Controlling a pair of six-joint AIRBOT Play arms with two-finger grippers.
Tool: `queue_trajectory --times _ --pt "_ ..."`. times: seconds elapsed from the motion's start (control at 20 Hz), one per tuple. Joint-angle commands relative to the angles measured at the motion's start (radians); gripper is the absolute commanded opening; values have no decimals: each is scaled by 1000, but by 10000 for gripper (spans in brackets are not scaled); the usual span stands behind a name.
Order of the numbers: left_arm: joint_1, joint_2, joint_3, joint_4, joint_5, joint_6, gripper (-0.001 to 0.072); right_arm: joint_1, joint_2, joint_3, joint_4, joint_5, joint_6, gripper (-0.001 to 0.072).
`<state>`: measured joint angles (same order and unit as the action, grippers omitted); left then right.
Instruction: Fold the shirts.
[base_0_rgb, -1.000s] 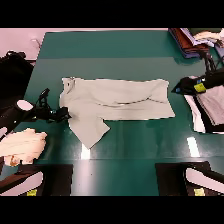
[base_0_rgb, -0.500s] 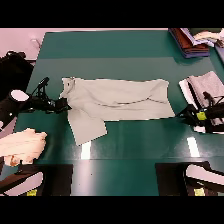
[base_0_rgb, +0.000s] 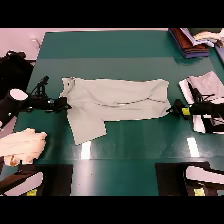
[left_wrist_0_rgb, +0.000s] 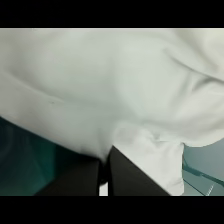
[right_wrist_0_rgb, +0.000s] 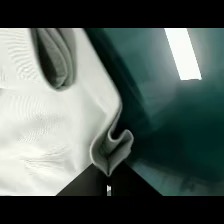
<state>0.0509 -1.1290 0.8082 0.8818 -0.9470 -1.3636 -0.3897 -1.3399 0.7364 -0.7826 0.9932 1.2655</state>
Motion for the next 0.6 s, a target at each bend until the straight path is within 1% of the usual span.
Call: queue_trajectory --times 0.0,0.1,0.2,0.35,0.45,0.55 --pt "0 68 54 22 -41 -11 27 56 74 36 23 -13 -67 15" --pt "0 150 159 72 -95 -33 27 57 174 140 23 55 -78 15" --pt "0 233 323 100 -164 -36 27 56 280 293 23 118 -78 15" --pt "0 307 667 140 -251 -90 27 55 426 566 16 147 -78 15" --pt "0 311 949 156 -305 -115 27 56 495 756 -50 159 -48 15" --pt "0 311 1173 175 -298 -133 27 55 536 929 -161 179 18 15"
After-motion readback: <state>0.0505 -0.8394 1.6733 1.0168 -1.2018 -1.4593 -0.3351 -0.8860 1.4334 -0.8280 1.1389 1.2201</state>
